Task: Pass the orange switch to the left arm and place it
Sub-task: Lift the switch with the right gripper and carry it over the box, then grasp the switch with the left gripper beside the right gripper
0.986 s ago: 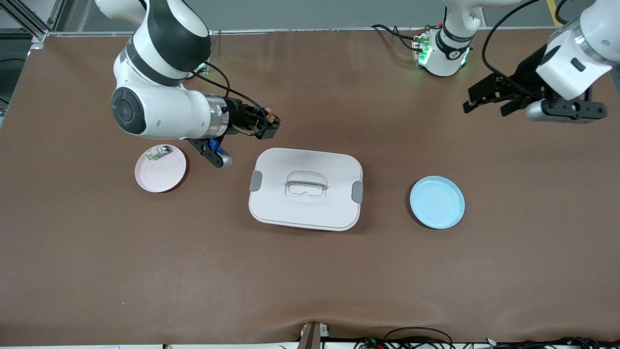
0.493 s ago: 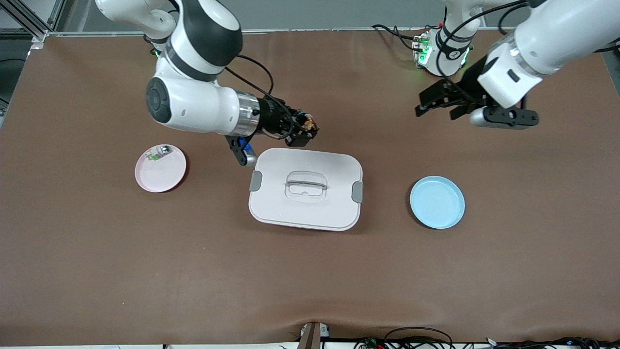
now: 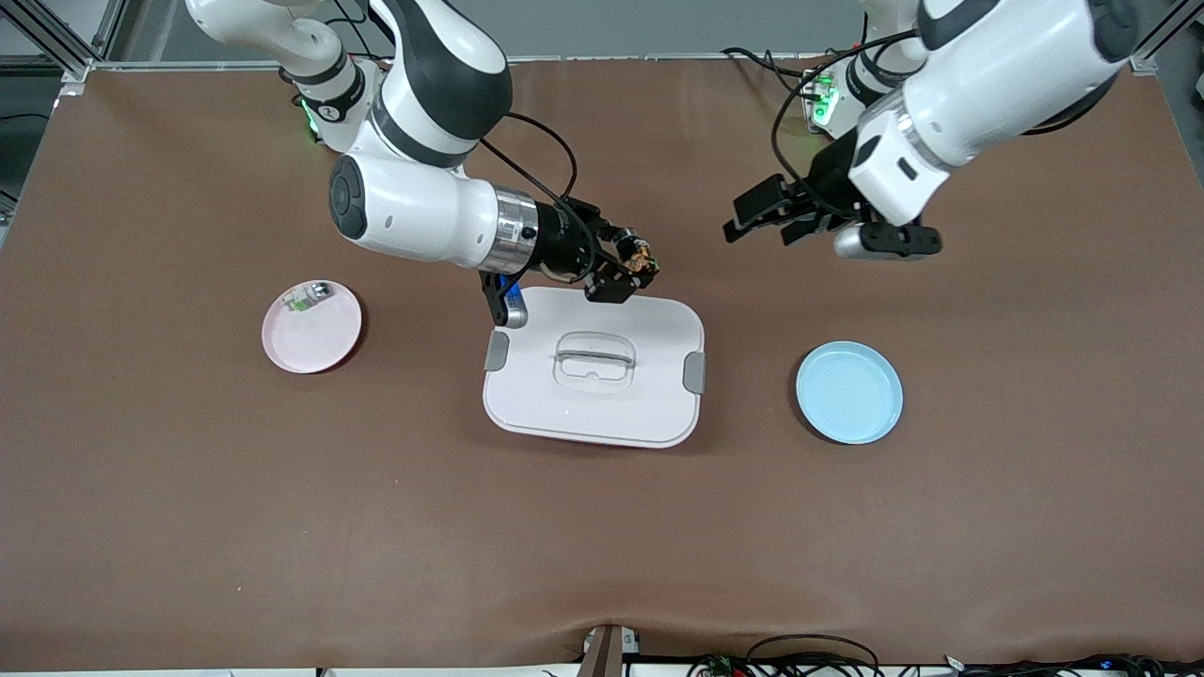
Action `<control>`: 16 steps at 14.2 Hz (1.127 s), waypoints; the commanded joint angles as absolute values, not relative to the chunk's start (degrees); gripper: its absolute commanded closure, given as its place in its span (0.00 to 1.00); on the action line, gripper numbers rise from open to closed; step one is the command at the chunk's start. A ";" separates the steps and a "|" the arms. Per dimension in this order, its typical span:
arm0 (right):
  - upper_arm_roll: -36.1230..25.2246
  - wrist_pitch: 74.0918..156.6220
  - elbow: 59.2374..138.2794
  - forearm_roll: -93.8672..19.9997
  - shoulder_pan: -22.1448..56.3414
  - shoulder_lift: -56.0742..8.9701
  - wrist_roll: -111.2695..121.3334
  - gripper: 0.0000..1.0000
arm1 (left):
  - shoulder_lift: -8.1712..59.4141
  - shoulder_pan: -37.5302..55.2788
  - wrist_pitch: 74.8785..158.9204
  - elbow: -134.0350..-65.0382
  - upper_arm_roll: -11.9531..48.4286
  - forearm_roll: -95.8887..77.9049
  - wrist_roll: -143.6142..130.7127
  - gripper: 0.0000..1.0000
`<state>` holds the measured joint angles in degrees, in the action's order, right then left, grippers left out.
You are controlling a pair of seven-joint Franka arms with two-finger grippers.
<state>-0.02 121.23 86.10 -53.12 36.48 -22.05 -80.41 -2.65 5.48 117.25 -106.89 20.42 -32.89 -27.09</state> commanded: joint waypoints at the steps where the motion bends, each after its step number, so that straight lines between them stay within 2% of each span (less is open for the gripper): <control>1: -0.70 122.95 84.29 -55.46 38.05 -23.38 -82.53 0.74 | -3.78 5.18 121.19 -109.33 21.53 -36.81 -27.42 0.00; 9: -0.70 123.40 84.29 -55.37 38.67 -23.99 -82.53 0.74 | 1.05 5.19 132.52 -109.42 27.67 -39.82 -26.81 0.10; 14: -0.70 123.40 84.29 -55.37 38.67 -23.99 -82.53 0.74 | 2.37 5.80 134.37 -109.68 28.39 -39.73 -26.46 0.23; 16: -0.70 123.40 84.29 -55.37 38.67 -23.99 -82.53 0.74 | 3.25 7.11 136.84 -110.30 28.48 -39.81 -26.46 0.23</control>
